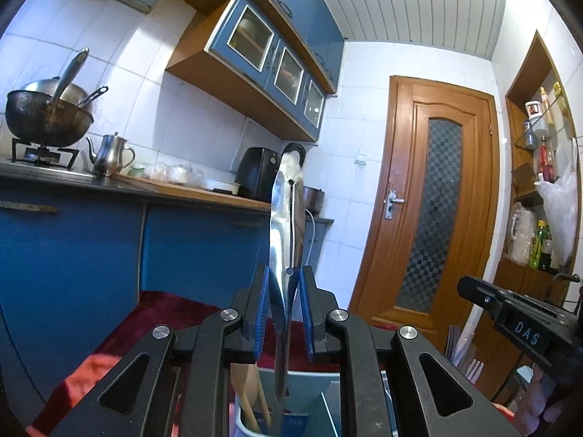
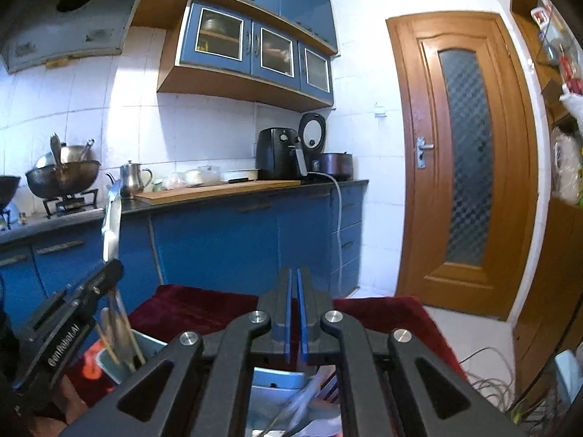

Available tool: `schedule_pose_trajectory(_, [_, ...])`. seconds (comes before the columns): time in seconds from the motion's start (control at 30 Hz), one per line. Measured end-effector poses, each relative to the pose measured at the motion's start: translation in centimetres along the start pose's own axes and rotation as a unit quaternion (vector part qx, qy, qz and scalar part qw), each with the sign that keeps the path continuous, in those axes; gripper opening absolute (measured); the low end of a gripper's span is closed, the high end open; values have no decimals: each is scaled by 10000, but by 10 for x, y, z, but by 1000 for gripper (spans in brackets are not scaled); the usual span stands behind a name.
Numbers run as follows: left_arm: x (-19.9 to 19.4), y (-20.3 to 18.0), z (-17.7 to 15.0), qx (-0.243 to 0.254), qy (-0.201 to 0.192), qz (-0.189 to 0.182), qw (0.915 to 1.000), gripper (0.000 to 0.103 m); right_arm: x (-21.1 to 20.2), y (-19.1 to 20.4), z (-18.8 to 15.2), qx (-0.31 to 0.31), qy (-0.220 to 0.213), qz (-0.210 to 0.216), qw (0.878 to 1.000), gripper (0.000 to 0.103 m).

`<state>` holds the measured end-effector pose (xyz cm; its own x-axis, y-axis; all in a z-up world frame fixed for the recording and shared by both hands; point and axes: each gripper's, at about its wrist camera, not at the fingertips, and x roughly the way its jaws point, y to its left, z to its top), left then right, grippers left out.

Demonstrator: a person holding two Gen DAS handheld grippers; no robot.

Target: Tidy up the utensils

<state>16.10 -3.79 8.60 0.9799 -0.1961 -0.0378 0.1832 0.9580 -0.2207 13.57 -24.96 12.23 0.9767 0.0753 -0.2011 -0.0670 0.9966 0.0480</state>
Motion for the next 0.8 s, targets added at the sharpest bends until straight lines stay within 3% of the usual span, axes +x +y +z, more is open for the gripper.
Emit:
schedule_pose_trajectory(0.1, [-4, 0, 0, 12, 34, -32, 10000, 16, -7, -3, 2, 134, -39, 84, 9999, 14])
schedule_pose_trajectory(0.8, [-60, -11, 21, 93, 482, -256, 9985, 18, -80, -3, 14, 466, -191, 296, 9983, 18])
